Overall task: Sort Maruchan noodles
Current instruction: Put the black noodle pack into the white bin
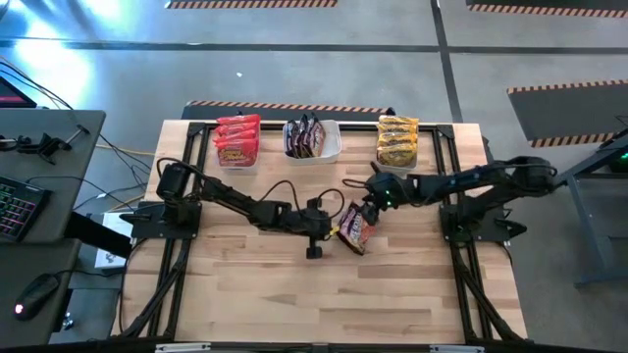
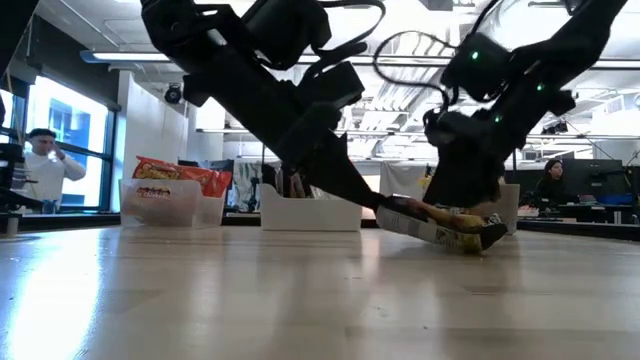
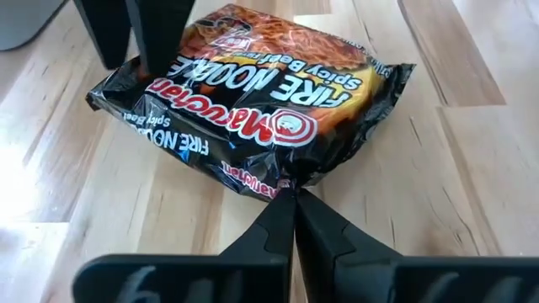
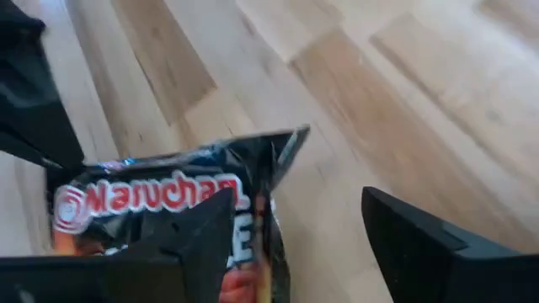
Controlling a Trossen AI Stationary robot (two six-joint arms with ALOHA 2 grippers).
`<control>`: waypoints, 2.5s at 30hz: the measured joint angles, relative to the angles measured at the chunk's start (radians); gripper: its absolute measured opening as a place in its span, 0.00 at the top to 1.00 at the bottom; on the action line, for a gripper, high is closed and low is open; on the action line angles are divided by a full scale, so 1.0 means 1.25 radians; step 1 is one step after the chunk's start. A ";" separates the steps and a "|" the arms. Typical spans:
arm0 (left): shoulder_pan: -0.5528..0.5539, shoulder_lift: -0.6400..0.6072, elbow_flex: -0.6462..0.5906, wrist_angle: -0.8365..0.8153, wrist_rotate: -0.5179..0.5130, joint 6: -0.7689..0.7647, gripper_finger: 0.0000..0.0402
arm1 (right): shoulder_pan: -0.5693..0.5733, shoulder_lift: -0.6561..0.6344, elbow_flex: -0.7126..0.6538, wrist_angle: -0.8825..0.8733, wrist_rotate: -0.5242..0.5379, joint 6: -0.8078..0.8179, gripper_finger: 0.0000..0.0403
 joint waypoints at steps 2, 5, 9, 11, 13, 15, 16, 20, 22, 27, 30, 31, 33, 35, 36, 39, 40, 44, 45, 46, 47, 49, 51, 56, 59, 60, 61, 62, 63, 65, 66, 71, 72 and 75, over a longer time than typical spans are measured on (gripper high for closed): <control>0.000 0.000 0.000 -0.002 0.000 0.000 1.00 | -0.013 0.030 0.000 0.020 -0.030 0.000 0.40; 0.000 0.000 0.000 -0.002 -0.003 0.000 1.00 | -0.019 0.073 0.000 0.062 -0.093 0.003 0.43; 0.000 0.000 0.000 -0.003 -0.005 0.011 1.00 | -0.021 0.105 0.000 0.112 -0.151 0.013 0.52; 0.000 0.000 0.000 -0.003 -0.005 0.012 1.00 | -0.021 0.110 0.000 0.119 -0.157 0.011 0.59; 0.000 0.000 0.000 -0.003 -0.006 0.012 1.00 | -0.021 0.112 0.000 0.122 -0.160 -0.004 0.67; 0.000 0.000 0.000 -0.004 -0.006 0.012 1.00 | -0.020 0.112 0.000 0.125 -0.161 -0.018 0.77; 0.000 0.000 0.000 -0.004 -0.007 0.012 1.00 | -0.020 0.112 0.001 0.126 -0.161 -0.028 0.82; 0.009 -0.003 0.000 -0.019 -0.010 -0.001 1.00 | -0.011 0.111 0.002 0.136 -0.152 -0.095 0.98; 0.018 -0.020 -0.001 -0.057 -0.010 -0.020 1.00 | 0.004 0.112 0.001 0.149 -0.138 -0.132 0.97; 0.049 -0.080 -0.001 -0.174 0.001 -0.088 1.00 | 0.056 0.113 0.000 0.181 -0.060 -0.188 0.99; 0.071 -0.113 -0.001 -0.212 0.062 -0.131 1.00 | 0.089 0.113 0.000 0.193 0.010 -0.218 1.00; 0.078 -0.117 -0.003 -0.204 0.095 -0.151 1.00 | 0.101 0.113 0.000 0.197 0.038 -0.228 1.00; 0.093 -0.128 -0.027 -0.179 0.163 -0.192 1.00 | 0.127 0.113 0.000 0.213 0.093 -0.253 1.00; 0.109 -0.127 -0.049 -0.125 0.226 -0.237 0.98 | 0.156 0.113 0.000 0.233 0.156 -0.276 1.00; 0.118 -0.127 -0.066 -0.099 0.250 -0.259 0.97 | 0.170 0.113 0.000 0.239 0.183 -0.286 1.00; 0.146 -0.125 -0.111 -0.021 0.303 -0.326 0.94 | 0.205 0.113 0.000 0.251 0.265 -0.304 1.00; 0.155 -0.125 -0.123 0.003 0.319 -0.343 0.93 | 0.213 0.113 0.000 0.252 0.285 -0.308 1.00; 0.181 -0.125 -0.148 0.040 0.376 -0.394 0.86 | 0.237 0.113 0.000 0.267 0.335 -0.312 1.00; 0.184 -0.123 -0.148 0.039 0.379 -0.401 0.84 | 0.241 0.113 0.000 0.274 0.342 -0.315 1.00; 0.185 -0.121 -0.148 0.042 0.380 -0.409 0.81 | 0.245 0.113 0.000 0.281 0.348 -0.318 1.00; 0.184 -0.121 -0.148 0.043 0.384 -0.416 0.78 | 0.249 0.113 0.000 0.291 0.354 -0.323 1.00; 0.184 -0.121 -0.148 0.047 0.398 -0.420 0.72 | 0.258 0.113 0.000 0.307 0.378 -0.333 1.00; 0.189 -0.121 -0.148 0.043 0.416 -0.414 0.66 | 0.268 0.113 0.000 0.320 0.397 -0.347 1.00; 0.235 -0.122 -0.148 0.003 0.471 -0.372 0.53 | 0.283 0.113 0.000 0.340 0.421 -0.369 1.00; 0.265 -0.122 -0.148 -0.010 0.519 -0.328 0.49 | 0.286 0.113 0.000 0.340 0.427 -0.369 1.00; 0.274 -0.123 -0.148 -0.008 0.533 -0.315 0.49 | 0.286 0.113 0.000 0.340 0.427 -0.369 1.00; 0.283 -0.123 -0.148 -0.008 0.539 -0.307 0.49 | 0.286 0.113 0.000 0.340 0.427 -0.369 1.00; 0.292 -0.123 -0.148 -0.009 0.545 -0.300 0.49 | 0.286 0.113 0.000 0.340 0.428 -0.373 1.00; 0.303 -0.123 -0.148 -0.009 0.556 -0.294 0.49 | 0.286 0.113 0.000 0.340 0.429 -0.377 1.00; 0.324 -0.123 -0.148 -0.002 0.592 -0.300 0.49 | 0.286 0.113 0.000 0.341 0.430 -0.381 1.00; 0.332 -0.123 -0.148 0.006 0.612 -0.312 0.49 | 0.286 0.113 0.000 0.342 0.430 -0.384 1.00; 0.333 -0.123 -0.148 0.091 0.627 -0.379 0.47 | 0.286 0.113 0.000 0.356 0.430 -0.389 1.00; 0.329 -0.123 -0.147 0.101 0.625 -0.383 0.46 | 0.286 0.113 0.000 0.360 0.430 -0.396 1.00; 0.316 -0.123 -0.147 0.106 0.617 -0.384 0.41 | 0.286 0.113 0.000 0.372 0.429 -0.407 1.00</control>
